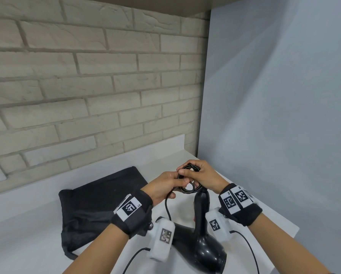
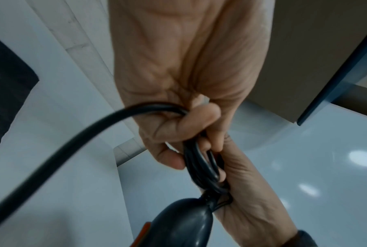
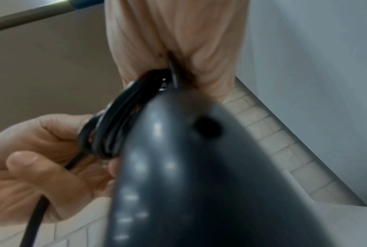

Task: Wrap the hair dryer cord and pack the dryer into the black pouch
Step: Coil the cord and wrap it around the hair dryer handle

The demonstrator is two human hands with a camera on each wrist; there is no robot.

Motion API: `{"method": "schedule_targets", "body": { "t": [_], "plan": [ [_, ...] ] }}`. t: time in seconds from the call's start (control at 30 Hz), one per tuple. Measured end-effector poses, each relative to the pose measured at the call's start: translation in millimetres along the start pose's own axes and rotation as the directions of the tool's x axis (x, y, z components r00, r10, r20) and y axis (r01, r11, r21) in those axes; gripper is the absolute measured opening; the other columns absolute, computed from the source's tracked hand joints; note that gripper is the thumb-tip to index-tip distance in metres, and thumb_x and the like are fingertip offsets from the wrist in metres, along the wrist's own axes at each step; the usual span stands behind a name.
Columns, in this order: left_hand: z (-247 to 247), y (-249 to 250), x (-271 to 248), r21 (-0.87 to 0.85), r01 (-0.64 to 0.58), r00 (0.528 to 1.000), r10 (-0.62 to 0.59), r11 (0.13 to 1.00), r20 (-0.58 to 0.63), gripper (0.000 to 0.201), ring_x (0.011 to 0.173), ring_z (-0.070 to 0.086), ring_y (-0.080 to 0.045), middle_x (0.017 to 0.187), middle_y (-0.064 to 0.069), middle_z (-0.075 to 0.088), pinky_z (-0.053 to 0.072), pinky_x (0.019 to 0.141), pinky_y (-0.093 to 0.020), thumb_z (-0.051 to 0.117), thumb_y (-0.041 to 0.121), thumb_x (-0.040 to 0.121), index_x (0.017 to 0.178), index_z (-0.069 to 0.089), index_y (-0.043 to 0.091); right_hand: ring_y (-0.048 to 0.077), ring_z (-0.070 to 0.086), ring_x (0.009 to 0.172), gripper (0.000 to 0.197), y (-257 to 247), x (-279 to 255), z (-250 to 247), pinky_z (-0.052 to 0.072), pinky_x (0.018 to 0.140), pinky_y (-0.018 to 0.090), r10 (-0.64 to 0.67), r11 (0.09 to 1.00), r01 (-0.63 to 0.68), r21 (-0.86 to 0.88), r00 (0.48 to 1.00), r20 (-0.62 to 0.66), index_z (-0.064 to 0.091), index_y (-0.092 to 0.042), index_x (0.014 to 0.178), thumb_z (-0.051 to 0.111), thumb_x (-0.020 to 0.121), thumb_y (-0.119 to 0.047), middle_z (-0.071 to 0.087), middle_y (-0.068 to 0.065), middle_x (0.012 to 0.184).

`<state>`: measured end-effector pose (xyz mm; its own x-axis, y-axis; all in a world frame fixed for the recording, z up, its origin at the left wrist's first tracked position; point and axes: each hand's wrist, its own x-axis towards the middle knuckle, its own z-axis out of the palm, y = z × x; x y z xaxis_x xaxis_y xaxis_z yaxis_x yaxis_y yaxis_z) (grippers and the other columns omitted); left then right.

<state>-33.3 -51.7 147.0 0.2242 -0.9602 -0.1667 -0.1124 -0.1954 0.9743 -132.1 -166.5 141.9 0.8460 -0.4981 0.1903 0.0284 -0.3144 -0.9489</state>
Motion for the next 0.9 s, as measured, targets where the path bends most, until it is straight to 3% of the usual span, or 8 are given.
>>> {"method": "schedule_targets", "body": {
  "t": [0.1,0.2,0.33,0.43,0.57,0.73,0.83,0.9],
  "plan": [
    [-3.2,-4.0,-5.7,0.088,-0.008,0.992,0.019,0.996,-0.127,0.027,0.071,0.057,-0.007,0.095,-0.002,0.063,0.032,0.042,-0.012,0.059,0.015,0.089,0.115,0.059,0.007,0.001,0.046,0.037,0.002,6.3,1.8,-3.1,0.04,0.04,0.012,0.031,0.999,-0.029,0.013,0.992,-0.121,0.064,-0.009,0.083,0.063,0.085,-0.008,0.06,-0.006,0.061],
    [-8.6,-2.9,-17.6,0.16,-0.04,0.973,0.075,0.986,-0.217,0.023,0.052,0.048,-0.002,0.079,-0.003,0.065,0.032,0.042,-0.01,0.062,0.021,0.087,0.104,0.064,0.006,0.003,0.054,0.053,0.006,12.7,4.1,-8.0,0.048,0.053,0.018,0.064,0.998,-0.066,-0.006,0.984,-0.168,0.063,-0.014,0.079,0.065,0.084,-0.014,0.062,-0.006,0.067],
    [-12.8,5.6,-41.0,0.311,-0.149,0.947,0.226,0.939,-0.23,0.024,0.037,0.042,0.002,0.042,0.008,0.051,0.032,0.045,-0.004,0.054,0.024,0.092,0.085,0.071,0.007,0.006,0.06,0.055,0.009,15.1,6.1,-8.5,0.052,0.059,0.022,0.118,0.992,-0.105,0.074,0.975,-0.186,0.062,-0.013,0.076,0.064,0.085,-0.015,0.062,0.0,0.069],
    [-21.4,4.3,-60.3,0.482,-0.189,0.949,0.285,0.855,-0.133,0.017,0.044,0.044,-0.001,0.046,0.007,0.056,0.039,0.053,-0.015,0.058,0.024,0.089,0.078,0.07,0.017,0.006,0.062,0.052,0.01,15.3,5.3,-11.9,0.054,0.058,0.022,0.166,0.978,-0.134,0.162,0.965,-0.203,0.063,-0.009,0.078,0.064,0.086,-0.016,0.061,0.003,0.07],
    [-32.9,-14.5,-78.8,0.635,-0.116,0.992,0.122,0.764,0.034,0.017,0.058,0.054,-0.004,0.061,0.007,0.067,0.042,0.062,-0.018,0.063,0.024,0.085,0.069,0.057,0.024,0.006,0.061,0.05,0.014,13.1,2.3,-12.3,0.056,0.063,0.023,0.184,0.968,-0.146,0.203,0.967,-0.178,0.061,-0.002,0.084,0.062,0.087,-0.016,0.059,0.004,0.068],
    [-25.7,-53.5,-56.8,0.847,0.126,0.965,0.134,0.516,-0.225,0.034,0.059,0.05,-0.004,0.061,0.011,0.055,0.038,0.057,-0.019,0.067,0.029,0.078,0.058,0.04,0.026,0.006,0.06,0.048,0.017,6.5,0.9,-0.6,0.058,0.065,0.022,0.182,0.96,-0.147,0.239,0.975,-0.131,0.06,0.0,0.087,0.059,0.089,-0.016,0.056,0.004,0.064],
    [-13.4,-70.7,-42.7,0.702,0.094,0.978,0.067,0.706,-0.199,0.03,0.055,0.054,-0.007,0.064,0.006,0.061,0.052,0.065,-0.027,0.073,0.027,0.073,0.06,0.046,0.024,0.005,0.059,0.048,0.017,5.0,-0.8,2.0,0.056,0.06,0.018,0.181,0.951,-0.137,0.279,0.973,-0.141,0.06,0.0,0.086,0.058,0.089,-0.017,0.055,0.002,0.062],
    [-4.1,-71.2,-39.4,0.582,0.039,0.989,0.053,0.812,-0.139,0.023,0.057,0.054,-0.007,0.072,0.002,0.062,0.048,0.062,-0.022,0.074,0.027,0.073,0.071,0.052,0.024,0.005,0.059,0.049,0.018,5.5,-1.9,0.7,0.054,0.061,0.016,0.18,0.95,-0.131,0.283,0.971,-0.157,0.06,-0.001,0.085,0.058,0.09,-0.018,0.056,0.001,0.062]
  ]
}}
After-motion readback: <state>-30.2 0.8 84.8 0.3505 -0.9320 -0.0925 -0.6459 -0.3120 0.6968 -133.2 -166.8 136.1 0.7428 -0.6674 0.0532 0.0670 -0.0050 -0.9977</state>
